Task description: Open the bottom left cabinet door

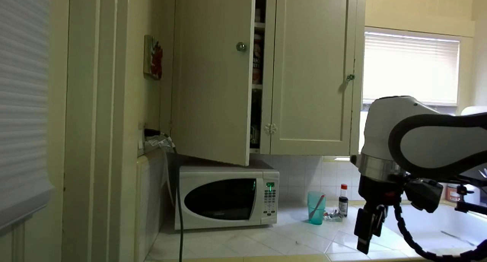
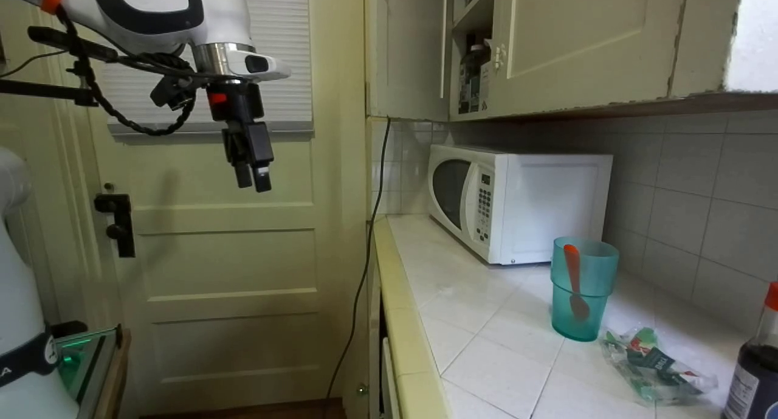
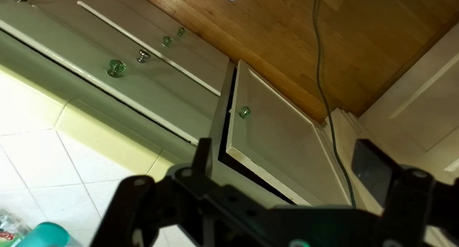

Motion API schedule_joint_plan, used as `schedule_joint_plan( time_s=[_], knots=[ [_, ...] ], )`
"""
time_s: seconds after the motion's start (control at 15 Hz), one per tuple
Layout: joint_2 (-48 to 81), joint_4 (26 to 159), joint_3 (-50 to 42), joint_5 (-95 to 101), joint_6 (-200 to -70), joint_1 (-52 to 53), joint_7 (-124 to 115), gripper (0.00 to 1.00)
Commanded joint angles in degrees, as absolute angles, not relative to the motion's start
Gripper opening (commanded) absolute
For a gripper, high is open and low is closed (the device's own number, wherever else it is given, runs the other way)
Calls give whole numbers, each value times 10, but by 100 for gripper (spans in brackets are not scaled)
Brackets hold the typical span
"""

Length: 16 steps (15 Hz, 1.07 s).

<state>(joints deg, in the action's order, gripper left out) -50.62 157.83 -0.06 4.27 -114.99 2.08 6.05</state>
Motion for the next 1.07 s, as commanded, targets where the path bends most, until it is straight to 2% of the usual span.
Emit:
schedule_joint_plan(
  time_s=[0.0, 0.33, 0.73, 1.0],
  knots=[
    [-490, 1576, -21, 95, -1164, 13, 123, 100],
    [-424, 1576, -30, 153, -1199, 24, 184, 100],
    [-321, 1576, 24, 194, -1238, 41, 171, 100],
    [-318, 1573, 25, 180, -1222, 45, 170, 100]
  ],
)
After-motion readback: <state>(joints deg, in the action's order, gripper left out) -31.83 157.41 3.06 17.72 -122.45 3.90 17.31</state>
